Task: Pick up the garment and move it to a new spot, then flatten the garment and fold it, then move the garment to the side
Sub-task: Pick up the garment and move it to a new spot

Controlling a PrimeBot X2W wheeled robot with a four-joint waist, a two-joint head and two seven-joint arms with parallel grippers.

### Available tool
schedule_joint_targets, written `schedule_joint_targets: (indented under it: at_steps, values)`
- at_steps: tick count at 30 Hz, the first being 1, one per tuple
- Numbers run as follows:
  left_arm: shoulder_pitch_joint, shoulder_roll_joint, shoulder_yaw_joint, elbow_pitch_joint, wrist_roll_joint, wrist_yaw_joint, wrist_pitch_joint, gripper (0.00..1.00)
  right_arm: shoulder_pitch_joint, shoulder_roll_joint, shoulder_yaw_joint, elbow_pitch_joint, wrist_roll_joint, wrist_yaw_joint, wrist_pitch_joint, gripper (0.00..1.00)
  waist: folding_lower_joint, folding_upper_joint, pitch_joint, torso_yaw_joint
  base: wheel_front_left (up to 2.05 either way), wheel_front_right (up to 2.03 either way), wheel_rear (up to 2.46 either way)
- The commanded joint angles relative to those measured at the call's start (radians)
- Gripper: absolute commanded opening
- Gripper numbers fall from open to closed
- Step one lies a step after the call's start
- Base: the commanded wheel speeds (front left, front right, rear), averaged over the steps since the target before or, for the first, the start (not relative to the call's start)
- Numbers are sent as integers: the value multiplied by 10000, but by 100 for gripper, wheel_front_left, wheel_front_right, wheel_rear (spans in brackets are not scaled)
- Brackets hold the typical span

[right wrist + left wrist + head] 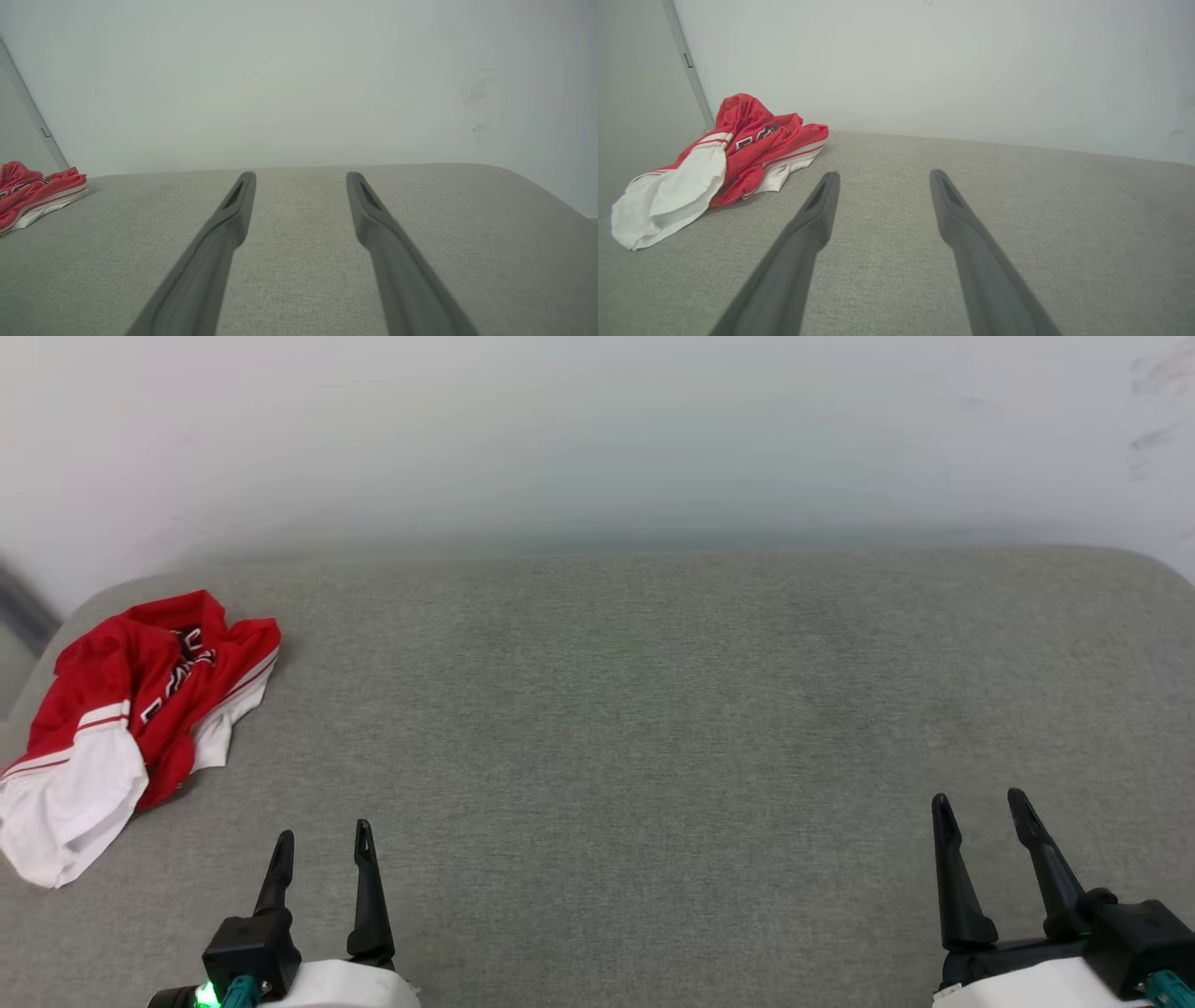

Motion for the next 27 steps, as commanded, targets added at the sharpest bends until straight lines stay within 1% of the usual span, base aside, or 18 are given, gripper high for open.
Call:
schedule_joint_targets:
  at_steps: [1, 7, 14, 15, 27]
  values:
    - [-99, -9, 30, -25, 30, 33, -41, 100, 118, 1, 39, -51, -82, -3, -21, 100, 0, 0, -4, 176, 0, 0, 0]
    - [-106, -7, 70, -63, 89, 114, -40, 100, 183, 2, 51, -110, -161, -3, -21, 100, 0, 0, -14, 860, 0, 0, 0]
    - [38, -9, 229, -116, 91, 351, -38, 100, 272, 2, 99, -107, -210, -3, -21, 100, 0, 0, -57, 1846, 0, 0, 0]
    - [38, -9, 229, -116, 91, 351, -38, 100, 272, 2, 99, -107, -210, -3, -21, 100, 0, 0, -57, 1846, 0, 0, 0]
    - [106, -9, 416, -206, -5, 406, -38, 100, 392, 2, 155, -163, -284, -3, -21, 100, 0, 0, -152, 3704, 0, 0, 0]
